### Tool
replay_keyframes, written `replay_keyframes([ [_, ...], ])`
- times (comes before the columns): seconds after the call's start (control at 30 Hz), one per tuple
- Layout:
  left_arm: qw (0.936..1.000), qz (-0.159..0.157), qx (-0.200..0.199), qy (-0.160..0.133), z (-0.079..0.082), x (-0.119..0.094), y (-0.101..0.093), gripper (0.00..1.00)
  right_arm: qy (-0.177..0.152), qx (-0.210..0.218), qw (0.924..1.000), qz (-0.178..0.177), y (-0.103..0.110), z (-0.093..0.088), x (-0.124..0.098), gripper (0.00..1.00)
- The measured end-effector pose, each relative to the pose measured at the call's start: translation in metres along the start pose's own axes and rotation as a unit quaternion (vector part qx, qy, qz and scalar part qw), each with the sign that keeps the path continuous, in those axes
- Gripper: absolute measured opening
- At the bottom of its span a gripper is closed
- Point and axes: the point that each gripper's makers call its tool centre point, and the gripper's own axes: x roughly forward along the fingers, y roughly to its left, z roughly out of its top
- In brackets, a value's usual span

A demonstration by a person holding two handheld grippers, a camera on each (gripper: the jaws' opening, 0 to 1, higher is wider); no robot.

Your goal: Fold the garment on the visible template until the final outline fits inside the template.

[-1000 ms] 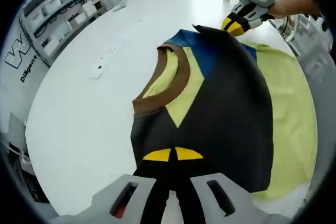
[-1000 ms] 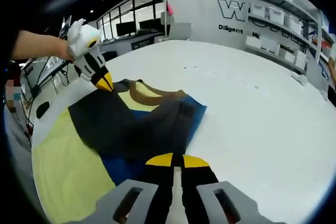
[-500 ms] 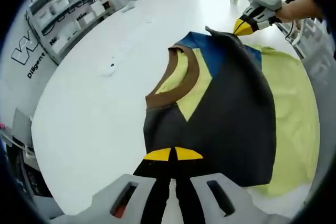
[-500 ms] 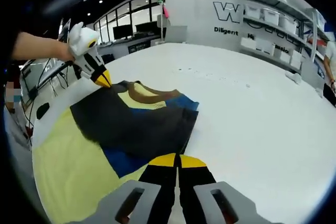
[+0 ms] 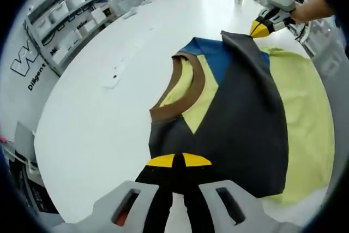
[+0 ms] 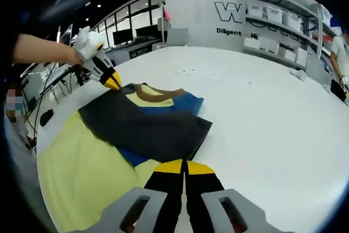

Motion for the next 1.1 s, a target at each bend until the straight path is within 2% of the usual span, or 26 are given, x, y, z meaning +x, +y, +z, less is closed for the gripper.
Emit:
replay_keyframes([
  [0.1, 0.9996, -0.012, 0.027, 0.001, 0.006, 0.005, -0.006, 0.12, -0.005, 0.012, 0.9999, -0.004, 0.000, -0.003, -0.004, 0.00],
  [0.17, 0.9993, -0.023, 0.030, -0.003, 0.011, 0.008, -0.010, 0.13, -0.005, 0.012, 0.9999, -0.004, 0.002, -0.004, -0.006, 0.00],
  [0.27, 0.9987, -0.028, 0.043, 0.007, 0.012, 0.013, -0.011, 0.13, -0.006, 0.011, 0.9999, -0.004, 0.003, -0.005, -0.008, 0.00],
  [0.6, 0.9977, -0.052, 0.041, 0.012, 0.010, 0.017, -0.015, 0.13, -0.011, 0.029, 0.9995, -0.006, 0.005, -0.008, -0.011, 0.00],
  [0.73, 0.9979, -0.047, 0.043, 0.015, 0.008, 0.018, -0.012, 0.10, -0.012, 0.033, 0.9994, -0.007, 0.006, -0.010, -0.012, 0.00],
  [0.87, 0.9970, -0.044, 0.062, 0.017, 0.010, 0.017, -0.016, 0.06, -0.013, 0.031, 0.9994, -0.008, 0.007, -0.009, -0.014, 0.00],
  [1.1, 0.9965, -0.036, 0.075, 0.013, 0.009, 0.011, -0.009, 0.06, -0.019, 0.036, 0.9991, -0.011, 0.007, -0.006, -0.017, 0.00],
])
